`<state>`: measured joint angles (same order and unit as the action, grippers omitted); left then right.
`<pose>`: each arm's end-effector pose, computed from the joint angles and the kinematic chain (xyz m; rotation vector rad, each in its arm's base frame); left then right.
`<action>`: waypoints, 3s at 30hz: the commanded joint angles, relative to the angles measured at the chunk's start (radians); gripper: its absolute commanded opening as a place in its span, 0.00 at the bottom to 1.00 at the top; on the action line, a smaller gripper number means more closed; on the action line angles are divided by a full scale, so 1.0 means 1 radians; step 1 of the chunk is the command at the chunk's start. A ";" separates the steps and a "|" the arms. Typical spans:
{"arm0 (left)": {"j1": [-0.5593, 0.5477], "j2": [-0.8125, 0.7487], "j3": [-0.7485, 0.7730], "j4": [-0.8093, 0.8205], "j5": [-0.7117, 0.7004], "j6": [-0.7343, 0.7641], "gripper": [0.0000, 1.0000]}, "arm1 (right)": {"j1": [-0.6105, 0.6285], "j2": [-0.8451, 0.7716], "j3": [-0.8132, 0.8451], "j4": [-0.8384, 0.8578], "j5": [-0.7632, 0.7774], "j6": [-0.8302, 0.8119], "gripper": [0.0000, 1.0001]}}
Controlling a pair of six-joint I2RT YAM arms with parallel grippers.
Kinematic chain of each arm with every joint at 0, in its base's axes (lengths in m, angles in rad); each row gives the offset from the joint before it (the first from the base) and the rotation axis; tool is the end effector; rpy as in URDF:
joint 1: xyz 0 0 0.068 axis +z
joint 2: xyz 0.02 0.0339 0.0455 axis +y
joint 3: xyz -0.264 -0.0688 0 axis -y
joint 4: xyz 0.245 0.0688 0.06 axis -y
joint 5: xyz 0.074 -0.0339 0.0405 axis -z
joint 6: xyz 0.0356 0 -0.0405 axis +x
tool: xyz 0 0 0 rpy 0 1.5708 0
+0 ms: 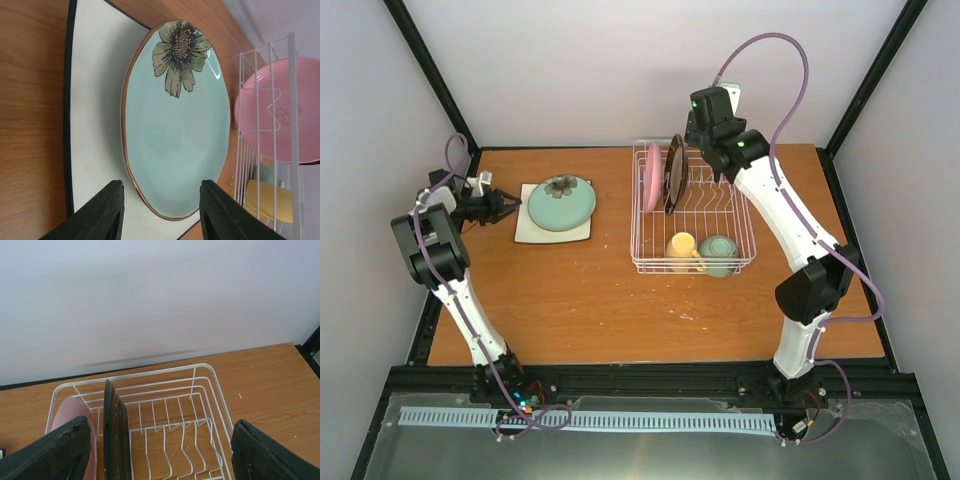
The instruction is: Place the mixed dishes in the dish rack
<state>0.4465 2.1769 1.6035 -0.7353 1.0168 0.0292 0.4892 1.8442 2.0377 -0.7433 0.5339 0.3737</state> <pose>0.4034 0.1596 0.1584 -0.3232 2.3739 -1.2198 0.3699 0.1764 0.4190 0.1917 2.0284 -0.0286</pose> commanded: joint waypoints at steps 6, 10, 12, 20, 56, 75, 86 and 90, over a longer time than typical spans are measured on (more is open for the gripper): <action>-0.078 0.068 0.118 -0.053 -0.117 0.039 0.43 | -0.007 0.026 0.027 0.022 -0.025 -0.024 0.75; -0.096 0.088 0.133 -0.061 -0.173 0.041 0.43 | -0.010 0.026 0.032 0.023 -0.029 -0.027 0.75; -0.100 0.087 0.129 -0.057 -0.218 0.039 0.42 | -0.011 0.026 0.033 0.023 -0.028 -0.026 0.75; -0.101 0.065 0.135 -0.040 -0.255 0.033 0.41 | -0.011 0.028 0.035 0.023 -0.039 -0.025 0.75; -0.192 0.195 0.205 -0.047 -0.209 0.035 0.14 | -0.011 0.026 0.034 0.010 -0.055 -0.032 0.75; -0.132 0.109 0.281 -0.054 0.086 0.069 0.00 | -0.011 0.026 -0.001 0.101 -0.210 -0.069 0.73; -0.099 0.006 0.380 -0.023 0.273 0.012 0.01 | -0.011 0.116 0.062 0.216 -0.673 -0.149 0.70; -0.099 -0.102 0.322 0.109 0.281 -0.080 0.01 | -0.011 0.252 0.264 0.120 -0.943 -0.173 0.69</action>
<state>0.3569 2.2417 1.9118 -0.7708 1.1198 0.0471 0.4828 1.9934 2.1368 -0.5808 -0.1040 0.2451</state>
